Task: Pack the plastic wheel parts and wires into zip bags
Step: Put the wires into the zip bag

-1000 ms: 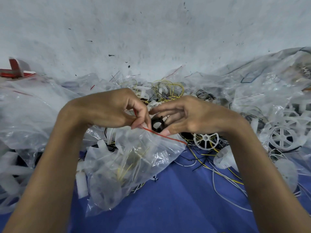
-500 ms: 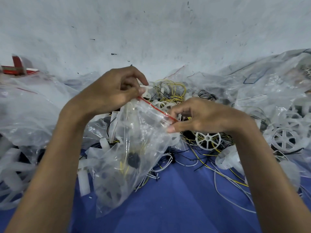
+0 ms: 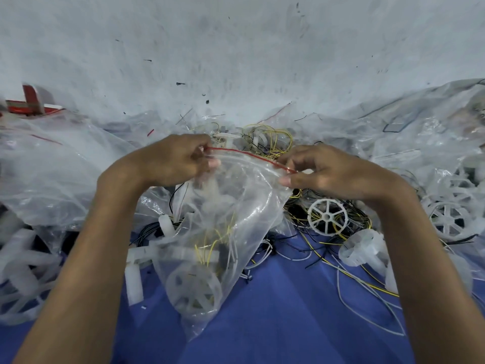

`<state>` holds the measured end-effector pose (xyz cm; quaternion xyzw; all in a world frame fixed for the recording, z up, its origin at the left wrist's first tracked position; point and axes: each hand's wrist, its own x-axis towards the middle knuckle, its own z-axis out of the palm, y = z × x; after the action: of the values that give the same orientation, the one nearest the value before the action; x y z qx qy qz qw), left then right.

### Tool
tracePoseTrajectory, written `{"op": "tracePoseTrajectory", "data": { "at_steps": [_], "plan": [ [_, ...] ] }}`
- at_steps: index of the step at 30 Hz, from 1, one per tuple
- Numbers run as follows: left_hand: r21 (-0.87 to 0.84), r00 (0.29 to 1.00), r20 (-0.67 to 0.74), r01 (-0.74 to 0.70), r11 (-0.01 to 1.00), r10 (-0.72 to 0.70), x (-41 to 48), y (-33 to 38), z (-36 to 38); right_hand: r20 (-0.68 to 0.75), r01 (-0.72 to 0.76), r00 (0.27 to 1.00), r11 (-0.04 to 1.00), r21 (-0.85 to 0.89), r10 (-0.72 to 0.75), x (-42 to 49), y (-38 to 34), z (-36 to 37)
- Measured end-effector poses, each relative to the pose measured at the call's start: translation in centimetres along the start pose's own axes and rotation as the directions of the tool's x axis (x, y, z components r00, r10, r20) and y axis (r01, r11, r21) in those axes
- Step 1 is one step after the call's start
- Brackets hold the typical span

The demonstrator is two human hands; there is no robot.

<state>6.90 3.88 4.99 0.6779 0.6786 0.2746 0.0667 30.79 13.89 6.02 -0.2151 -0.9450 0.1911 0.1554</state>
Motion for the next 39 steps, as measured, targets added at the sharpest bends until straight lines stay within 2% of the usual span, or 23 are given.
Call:
{"op": "tracePoseTrajectory", "data": {
  "at_steps": [4, 9, 12, 15, 19, 29, 36, 39],
  "plan": [
    [-0.087, 0.969, -0.220, -0.130, 0.988, 0.108, 0.3, 1.2, 0.2, 0.000, -0.017, 1.000, 0.998, 0.054, 0.017, -0.3, -0.4, 0.0],
    [-0.130, 0.938, -0.304, -0.213, 0.968, 0.166, 0.4, 1.4, 0.1, 0.012, -0.002, 1.000, 1.000, -0.023, 0.002, -0.1, 0.0, 0.0],
    [-0.123, 0.924, -0.359, -0.189, 0.974, 0.134, 0.5, 0.8, 0.0, 0.037, -0.052, 0.998, 0.998, -0.018, 0.053, -0.2, 0.5, -0.1],
    [-0.111, 0.918, -0.388, -0.138, 0.984, 0.085, 0.8, 0.4, 0.2, 0.024, -0.067, 0.998, 0.987, 0.146, 0.064, -0.2, 0.8, 0.1],
    [-0.102, 0.910, -0.413, -0.096, 0.990, 0.045, 1.1, 0.2, 0.3, -0.038, -0.008, 0.999, 0.991, 0.130, 0.013, 0.0, 1.0, 0.2],
    [-0.060, 0.929, -0.371, -0.032, 0.998, 0.007, 0.8, 0.3, 0.0, -0.037, 0.005, 0.999, 0.999, 0.039, -0.004, 0.1, 0.9, 0.3],
    [-0.015, 0.977, -0.201, 0.064, 0.998, -0.066, 0.5, -0.3, 0.0, 0.011, -0.052, 0.999, 0.988, 0.149, 0.051, 0.7, 1.3, 1.4],
    [-0.043, 0.971, -0.218, 0.088, 0.995, -0.096, 0.5, 0.0, 0.1, -0.026, -0.038, 0.999, 0.993, 0.114, 0.041, 0.8, 1.6, 1.2]
  ]
}}
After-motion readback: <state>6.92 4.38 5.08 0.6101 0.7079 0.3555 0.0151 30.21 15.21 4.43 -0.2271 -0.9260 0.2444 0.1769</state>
